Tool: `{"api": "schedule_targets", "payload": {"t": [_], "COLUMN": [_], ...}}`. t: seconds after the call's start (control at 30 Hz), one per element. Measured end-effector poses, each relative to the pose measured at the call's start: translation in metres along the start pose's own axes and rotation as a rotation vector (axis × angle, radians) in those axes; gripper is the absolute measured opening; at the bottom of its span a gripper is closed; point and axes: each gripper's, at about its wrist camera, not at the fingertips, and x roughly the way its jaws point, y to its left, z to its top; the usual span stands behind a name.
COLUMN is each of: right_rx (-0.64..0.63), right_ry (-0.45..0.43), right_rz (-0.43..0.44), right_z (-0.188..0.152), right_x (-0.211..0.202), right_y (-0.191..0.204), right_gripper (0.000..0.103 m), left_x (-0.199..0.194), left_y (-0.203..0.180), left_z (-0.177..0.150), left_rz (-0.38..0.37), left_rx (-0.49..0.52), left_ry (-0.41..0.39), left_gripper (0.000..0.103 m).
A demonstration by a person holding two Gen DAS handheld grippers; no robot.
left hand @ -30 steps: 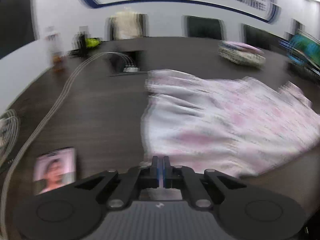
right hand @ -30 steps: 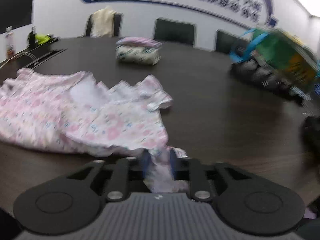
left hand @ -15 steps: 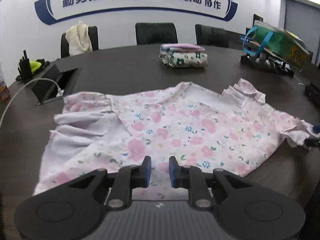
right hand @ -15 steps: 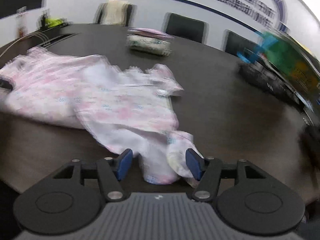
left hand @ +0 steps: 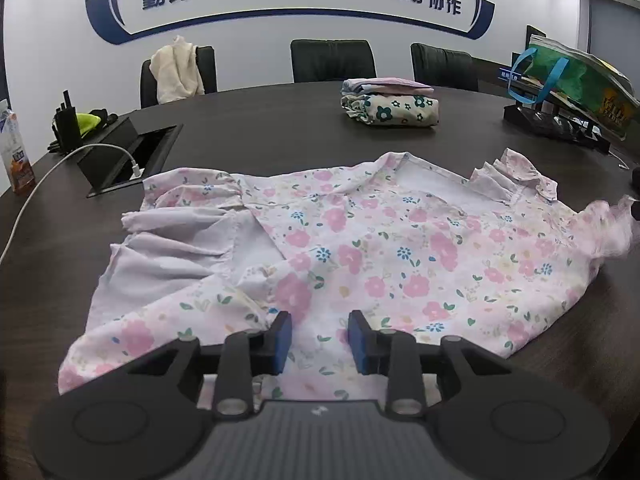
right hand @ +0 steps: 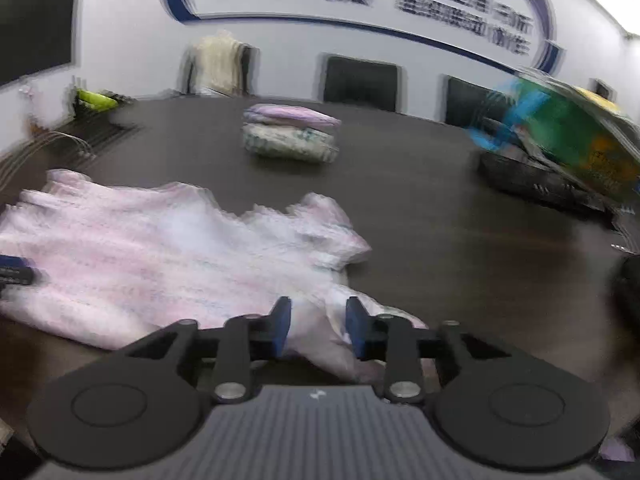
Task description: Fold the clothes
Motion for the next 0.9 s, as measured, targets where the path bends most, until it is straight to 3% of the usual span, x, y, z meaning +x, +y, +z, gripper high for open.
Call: {"api": "schedule_targets", "payload": {"t": [0.03,0.1,0.17,0.2,0.23,0.3,0.4,0.53,0.6,0.7,0.77,0.9], "right_rx": [-0.011,-0.035,-0.041,-0.024,0.059,0.249,0.383,0.456,0.417,0.245,0.121,0.012], "right_ry": [-0.017,0.03,0.058,0.071,0.082,0.118,0.163,0.135,0.072,-0.012,0.012,0.111], "right_rz": [0.077,0.171,0.097,0.064,0.039,0.008,-0.023,-0.034,0.036,0.211,0.235,0.18], "right_z": [-0.003,-0.008,-0.017,-0.021,-0.023,-0.031,-0.045,-0.049,-0.042,-0.026,-0.017,-0.018], "right_x": [0.001,0.014,0.018,0.019,0.016,0.007,-0.003,0.002,0.001,0.006,0.026,0.065], "right_y": [0.013,0.034,0.034,0.029,0.013,-0.023,-0.042,-0.041,-0.025,0.018,0.051,0.068], "right_gripper": [0.031,0.031,0.031,0.036,0.046,0.054,0.054,0.052,0.05,0.033,0.013,0.01], "left_x": [0.0,0.0,-0.003,-0.006,-0.009,-0.014,-0.011,0.001,0.005,0.011,0.015,0.015], "left_y": [0.0,0.001,0.002,0.002,0.0,-0.008,-0.029,-0.055,-0.059,-0.056,-0.051,-0.042], "left_z": [0.0,0.002,0.004,0.005,0.006,0.01,0.014,0.013,0.012,0.011,0.011,0.011], "left_rz": [0.001,-0.001,-0.007,-0.012,-0.024,-0.057,-0.111,-0.126,-0.119,-0.106,-0.109,-0.103], "left_rx": [-0.001,-0.01,-0.023,-0.026,-0.019,0.015,0.084,0.158,0.17,0.153,0.124,0.117], "left_ry": [0.001,0.007,0.011,0.007,-0.001,-0.022,-0.034,-0.04,-0.034,-0.022,-0.011,-0.006], "left_gripper": [0.029,0.029,0.029,0.029,0.029,0.031,0.036,0.036,0.036,0.037,0.037,0.037]}}
